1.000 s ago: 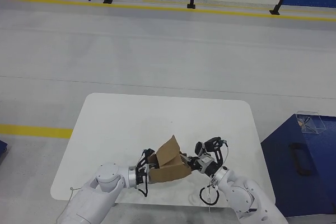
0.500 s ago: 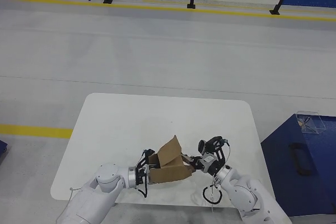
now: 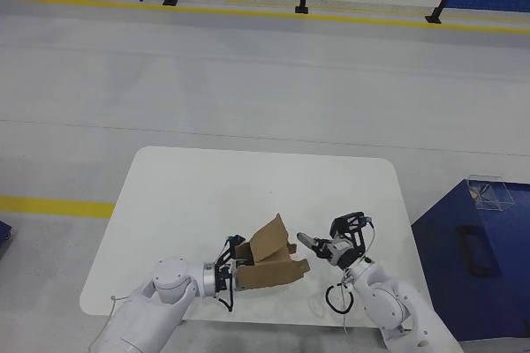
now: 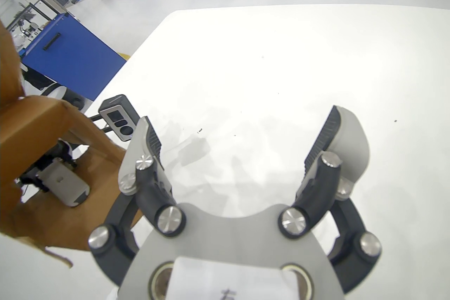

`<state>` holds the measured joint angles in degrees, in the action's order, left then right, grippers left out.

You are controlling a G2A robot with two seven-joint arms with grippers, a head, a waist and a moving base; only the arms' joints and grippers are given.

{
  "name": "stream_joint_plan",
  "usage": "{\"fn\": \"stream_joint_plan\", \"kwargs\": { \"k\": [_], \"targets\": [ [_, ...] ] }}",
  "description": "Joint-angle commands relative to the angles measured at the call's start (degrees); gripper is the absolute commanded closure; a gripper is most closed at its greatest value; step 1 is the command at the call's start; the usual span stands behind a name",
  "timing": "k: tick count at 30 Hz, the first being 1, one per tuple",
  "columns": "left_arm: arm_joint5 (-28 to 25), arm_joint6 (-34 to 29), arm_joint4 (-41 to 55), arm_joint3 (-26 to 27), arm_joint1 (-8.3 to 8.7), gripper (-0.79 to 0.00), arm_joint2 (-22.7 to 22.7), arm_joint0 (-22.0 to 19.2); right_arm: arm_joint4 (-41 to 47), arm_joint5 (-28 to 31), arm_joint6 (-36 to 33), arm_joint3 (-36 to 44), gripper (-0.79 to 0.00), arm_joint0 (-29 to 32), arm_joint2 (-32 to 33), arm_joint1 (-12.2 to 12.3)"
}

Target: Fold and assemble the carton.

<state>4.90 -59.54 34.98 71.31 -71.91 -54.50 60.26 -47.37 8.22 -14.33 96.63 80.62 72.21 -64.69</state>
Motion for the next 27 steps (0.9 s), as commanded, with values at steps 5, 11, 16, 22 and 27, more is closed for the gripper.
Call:
{"fn": "stream_joint_plan", "kwargs": {
  "k": [5, 11, 16, 22, 27],
  "targets": [
    [0.08, 0.76, -0.10, 0.08, -0.05, 0.000, 0.06, 0.10, 0.39, 1.75, -1.19, -0.84, -0.785, -0.75, -2.08, -0.38],
    [0.27, 1.58, 0.32, -0.48, -0.20, 0.000, 0.12, -0.05, 1.94, 4.53, -2.18, 1.05, -0.785, 0.74, -1.15, -0.20],
    [0.33, 1.79, 0.22, -0.60, -0.29, 0.000, 0.31, -0.19, 1.65, 5.12, -3.44, 2.17, -0.785, 1.19, -1.34, -0.19],
    [0.35, 1.80, 0.09, -0.48, -0.31, 0.000, 0.30, -0.21, 1.29, 4.92, -3.69, 1.23, -0.785, 0.04, -2.69, -0.51],
    [0.27, 1.58, 0.08, -0.40, -0.22, 0.000, -0.02, -0.01, 2.60, 5.15, -2.69, 0.79, -0.785, -0.25, -1.64, -0.56]
  ]
}}
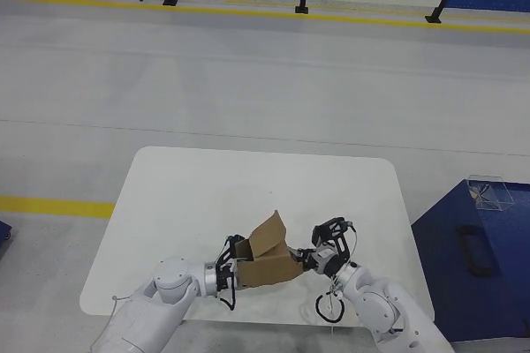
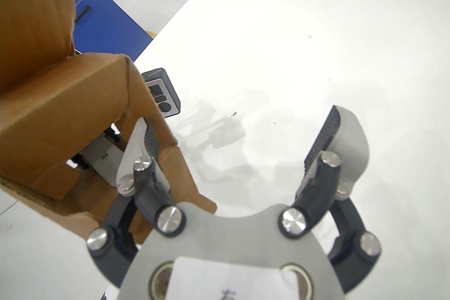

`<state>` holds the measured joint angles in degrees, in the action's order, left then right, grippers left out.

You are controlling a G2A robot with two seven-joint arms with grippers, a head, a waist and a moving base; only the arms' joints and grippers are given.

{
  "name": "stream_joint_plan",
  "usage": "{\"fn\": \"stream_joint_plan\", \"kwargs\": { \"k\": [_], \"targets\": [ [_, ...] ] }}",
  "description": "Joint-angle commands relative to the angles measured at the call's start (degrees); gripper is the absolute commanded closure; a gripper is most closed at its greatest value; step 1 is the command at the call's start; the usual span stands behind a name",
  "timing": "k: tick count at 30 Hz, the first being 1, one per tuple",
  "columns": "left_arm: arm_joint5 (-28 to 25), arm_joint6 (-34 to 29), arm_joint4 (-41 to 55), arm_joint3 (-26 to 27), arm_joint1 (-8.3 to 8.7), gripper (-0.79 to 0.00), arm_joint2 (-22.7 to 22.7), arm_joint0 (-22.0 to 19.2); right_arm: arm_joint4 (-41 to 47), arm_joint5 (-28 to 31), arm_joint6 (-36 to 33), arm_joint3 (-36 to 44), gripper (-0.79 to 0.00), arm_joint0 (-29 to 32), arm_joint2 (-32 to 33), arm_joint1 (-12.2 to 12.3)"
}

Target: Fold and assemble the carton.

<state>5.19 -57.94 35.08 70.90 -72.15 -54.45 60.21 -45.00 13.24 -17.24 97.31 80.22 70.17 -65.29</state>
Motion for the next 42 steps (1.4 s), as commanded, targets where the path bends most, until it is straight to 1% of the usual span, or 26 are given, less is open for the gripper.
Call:
{"fn": "stream_joint_plan", "kwargs": {
  "k": [1, 6, 13, 18, 21, 24, 29, 34, 42],
  "targets": [
    [0.02, 0.02, 0.06, -0.05, 0.05, 0.000, -0.21, 0.05, 0.50, 0.27, 0.54, 0.31, -0.785, 0.40, 1.01, 0.10],
    [-0.07, 0.42, 0.66, -0.05, 0.08, 0.000, -0.76, 0.12, 1.67, 1.11, 1.82, 2.02, -0.785, 2.81, 5.07, 0.61],
    [-1.01, 3.46, 1.59, -0.50, 0.07, 0.000, -2.13, 0.17, 1.37, 3.60, 1.47, 5.75, -0.785, 8.39, 10.56, 1.51],
    [-1.73, 5.18, 1.77, -0.57, 0.04, 0.000, -2.75, 0.38, 2.55, 7.23, 1.15, 7.49, -0.785, 11.17, 11.84, 1.81],
    [-1.85, 5.42, 1.69, -0.40, -0.04, 0.000, -2.56, 0.55, 1.68, 7.52, 1.08, 7.83, -0.785, 11.33, 10.61, 1.73],
    [-1.88, 5.53, 1.36, -0.13, -0.16, 0.000, -2.07, 0.68, 0.49, 6.88, 0.97, 7.23, -0.785, 10.08, 8.17, 1.44],
    [-2.08, 4.68, 1.04, 0.13, -0.27, 0.000, -1.56, 0.84, -2.23, 3.48, 2.46, 5.45, -0.785, 7.04, 3.92, 0.69],
    [-2.26, 4.32, 0.79, 0.20, -0.25, 0.000, -1.62, 1.09, -3.04, 1.66, 3.23, 3.50, -0.785, 4.43, 0.67, 0.01],
    [-2.20, 3.85, 1.04, 0.05, -0.23, 0.000, -1.90, 1.33, -2.83, 1.67, 3.70, 2.35, -0.785, 3.47, -0.39, -0.33]
  ]
}}
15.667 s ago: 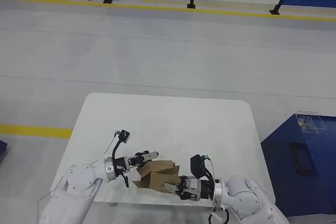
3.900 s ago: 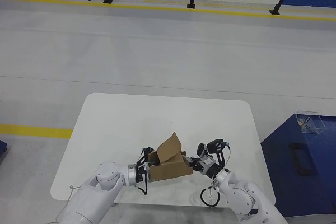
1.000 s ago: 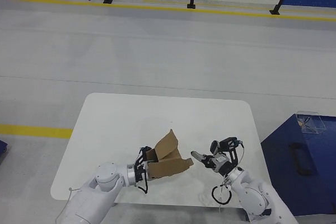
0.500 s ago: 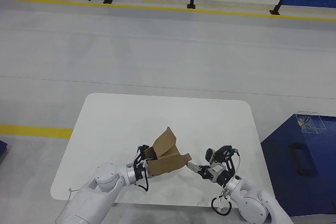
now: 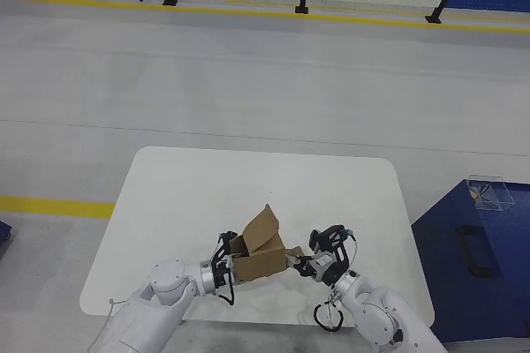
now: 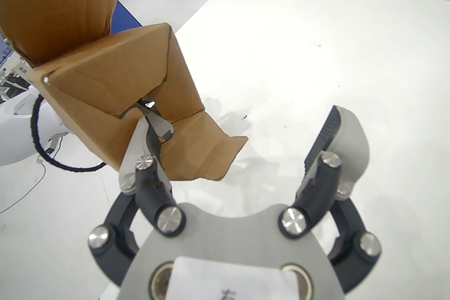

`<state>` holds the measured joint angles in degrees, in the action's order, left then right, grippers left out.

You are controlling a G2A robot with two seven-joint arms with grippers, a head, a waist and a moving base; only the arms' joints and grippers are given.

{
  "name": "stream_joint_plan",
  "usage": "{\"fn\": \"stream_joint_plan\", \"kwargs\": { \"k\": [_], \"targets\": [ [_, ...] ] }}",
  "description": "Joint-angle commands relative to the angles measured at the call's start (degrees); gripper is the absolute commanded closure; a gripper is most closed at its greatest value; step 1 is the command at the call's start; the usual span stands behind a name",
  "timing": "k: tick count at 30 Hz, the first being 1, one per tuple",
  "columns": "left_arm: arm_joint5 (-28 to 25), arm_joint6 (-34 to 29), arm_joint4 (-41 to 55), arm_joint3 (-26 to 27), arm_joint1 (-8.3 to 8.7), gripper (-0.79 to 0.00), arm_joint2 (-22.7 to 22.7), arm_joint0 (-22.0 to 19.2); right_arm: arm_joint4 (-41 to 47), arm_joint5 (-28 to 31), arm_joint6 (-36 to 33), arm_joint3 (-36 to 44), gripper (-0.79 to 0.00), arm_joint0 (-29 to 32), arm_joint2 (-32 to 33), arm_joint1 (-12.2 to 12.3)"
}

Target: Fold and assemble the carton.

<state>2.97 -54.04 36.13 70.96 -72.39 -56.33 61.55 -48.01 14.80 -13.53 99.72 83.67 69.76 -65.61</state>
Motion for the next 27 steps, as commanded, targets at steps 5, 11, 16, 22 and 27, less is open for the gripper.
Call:
{"fn": "stream_joint_plan", "kwargs": {
  "k": [5, 11, 16, 22, 27],
  "targets": [
    [0.25, -0.15, 0.12, 0.02, -0.04, 0.000, -0.05, -0.03, 1.29, 0.90, -0.01, -0.10, -0.785, 0.30, 0.69, 0.01],
    [0.52, -0.04, -0.05, 0.15, -0.19, 0.000, 0.34, -0.19, 1.58, 1.94, -0.28, 0.36, -0.785, 0.78, 0.32, -0.03],
    [0.68, -0.04, -0.27, 0.09, -0.28, 0.000, 0.56, -0.40, 2.08, 1.66, 0.47, 0.28, -0.785, 0.86, 1.53, 0.01],
    [1.02, -0.43, -0.01, 0.20, -0.26, 0.000, 0.28, -0.46, 3.33, 0.16, 2.30, 1.89, -0.785, 3.09, 7.05, 0.54],
    [2.33, -2.84, 3.24, 0.00, -0.23, 0.000, -0.50, -0.22, 3.87, -3.08, 1.25, -0.06, -0.785, 3.99, 10.78, 0.82]
  ]
}}
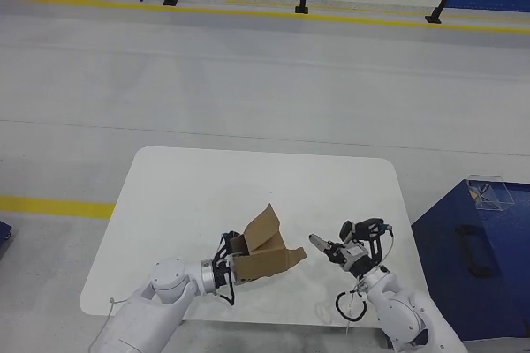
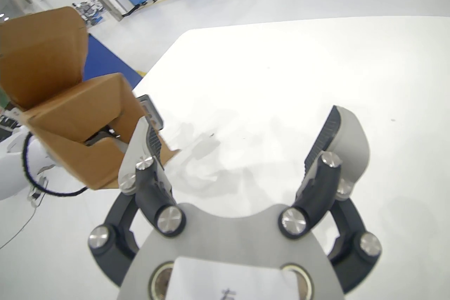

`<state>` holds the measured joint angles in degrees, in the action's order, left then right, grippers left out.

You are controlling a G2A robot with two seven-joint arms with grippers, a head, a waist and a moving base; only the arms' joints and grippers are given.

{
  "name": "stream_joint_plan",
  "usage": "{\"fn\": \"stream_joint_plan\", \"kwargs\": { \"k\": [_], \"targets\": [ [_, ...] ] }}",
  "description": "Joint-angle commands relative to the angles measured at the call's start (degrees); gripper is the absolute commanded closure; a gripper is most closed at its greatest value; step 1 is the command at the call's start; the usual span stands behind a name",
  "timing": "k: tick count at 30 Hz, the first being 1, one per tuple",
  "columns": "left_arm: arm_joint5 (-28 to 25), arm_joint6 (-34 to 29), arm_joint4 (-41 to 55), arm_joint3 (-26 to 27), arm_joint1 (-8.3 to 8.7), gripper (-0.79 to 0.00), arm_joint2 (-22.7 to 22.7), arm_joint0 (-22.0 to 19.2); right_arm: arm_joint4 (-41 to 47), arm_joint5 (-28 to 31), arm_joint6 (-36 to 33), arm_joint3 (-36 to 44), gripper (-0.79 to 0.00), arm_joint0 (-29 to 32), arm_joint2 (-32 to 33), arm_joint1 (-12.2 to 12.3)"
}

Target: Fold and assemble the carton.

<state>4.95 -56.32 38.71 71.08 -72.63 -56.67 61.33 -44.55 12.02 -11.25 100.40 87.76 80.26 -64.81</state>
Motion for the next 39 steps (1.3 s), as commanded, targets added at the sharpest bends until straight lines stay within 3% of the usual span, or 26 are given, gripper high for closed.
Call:
{"fn": "stream_joint_plan", "kwargs": {
  "k": [1, 13, 19, 39],
  "targets": [
    [0.87, -1.21, 1.66, -0.31, 0.01, 0.000, -0.36, -0.02, 0.59, -0.63, -2.55, -1.59, -0.785, -0.45, 0.35, 0.05],
    [3.28, -4.20, 5.09, -1.78, -0.19, 0.000, -0.54, -1.08, 7.83, 9.68, -9.77, -4.11, -0.785, -2.67, -5.20, -0.37],
    [3.13, -4.37, 4.99, -1.92, -0.28, 0.000, -0.18, -1.08, 11.96, 12.81, -9.61, -2.72, -0.785, -2.52, -4.57, -0.28],
    [3.09, -5.43, 3.18, -1.86, -0.29, 0.000, 0.80, -0.99, 12.14, 10.17, -7.44, -1.06, -0.785, -3.80, -6.30, -0.66]
  ]
}}
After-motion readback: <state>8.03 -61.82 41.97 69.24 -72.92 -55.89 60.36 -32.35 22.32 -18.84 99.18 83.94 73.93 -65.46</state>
